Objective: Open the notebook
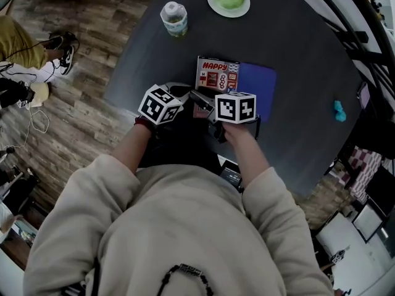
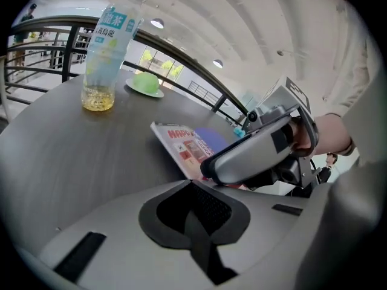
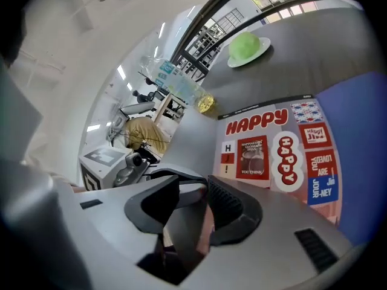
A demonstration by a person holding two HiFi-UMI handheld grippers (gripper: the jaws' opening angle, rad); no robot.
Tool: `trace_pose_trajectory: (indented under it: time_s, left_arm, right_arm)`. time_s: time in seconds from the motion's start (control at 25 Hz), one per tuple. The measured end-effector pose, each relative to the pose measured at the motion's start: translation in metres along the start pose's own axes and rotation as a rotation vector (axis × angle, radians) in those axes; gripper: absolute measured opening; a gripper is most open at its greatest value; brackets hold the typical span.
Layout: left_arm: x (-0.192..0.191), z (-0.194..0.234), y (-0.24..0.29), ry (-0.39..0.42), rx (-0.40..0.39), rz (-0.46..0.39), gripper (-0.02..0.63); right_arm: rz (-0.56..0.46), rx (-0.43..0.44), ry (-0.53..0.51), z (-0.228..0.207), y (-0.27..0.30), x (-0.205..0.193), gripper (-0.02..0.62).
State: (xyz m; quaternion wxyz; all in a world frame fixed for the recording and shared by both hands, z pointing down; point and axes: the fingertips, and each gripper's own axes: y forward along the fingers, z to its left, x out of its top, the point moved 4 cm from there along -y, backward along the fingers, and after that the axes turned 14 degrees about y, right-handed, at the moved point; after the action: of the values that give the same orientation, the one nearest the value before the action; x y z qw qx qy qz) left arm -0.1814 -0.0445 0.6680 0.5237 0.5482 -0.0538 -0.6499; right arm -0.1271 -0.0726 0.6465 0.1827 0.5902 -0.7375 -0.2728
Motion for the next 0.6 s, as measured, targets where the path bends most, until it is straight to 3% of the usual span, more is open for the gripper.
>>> trace_pose_trajectory:
  time_s: [0.2, 0.32, 0.4, 0.6]
  left_arm:
    - [-0.014, 0.0, -0.008, -0.007, 0.008, 0.053, 0.0]
    - [-0.024, -0.002, -0.013, -0.015, 0.012, 0.084, 0.0]
    - [-0.028, -0.007, -0.012, 0.015, 0.0, 0.121, 0.0]
    - [-0.033, -0.016, -0.009, 0.125, 0.004, 0.184, 0.0]
  right_arm:
    - [0.038, -0.018, 0.018, -0.004, 0.013, -0.006, 0.158]
    - [0.089, -0.099, 0.013, -0.022, 0.02, -0.014, 0.142]
    - [0.105, -0.143, 0.007, -0.033, 0.022, -0.019, 0.018]
    - [0.092, -0.131, 0.069, -0.037, 0.018, -0.02, 0.02]
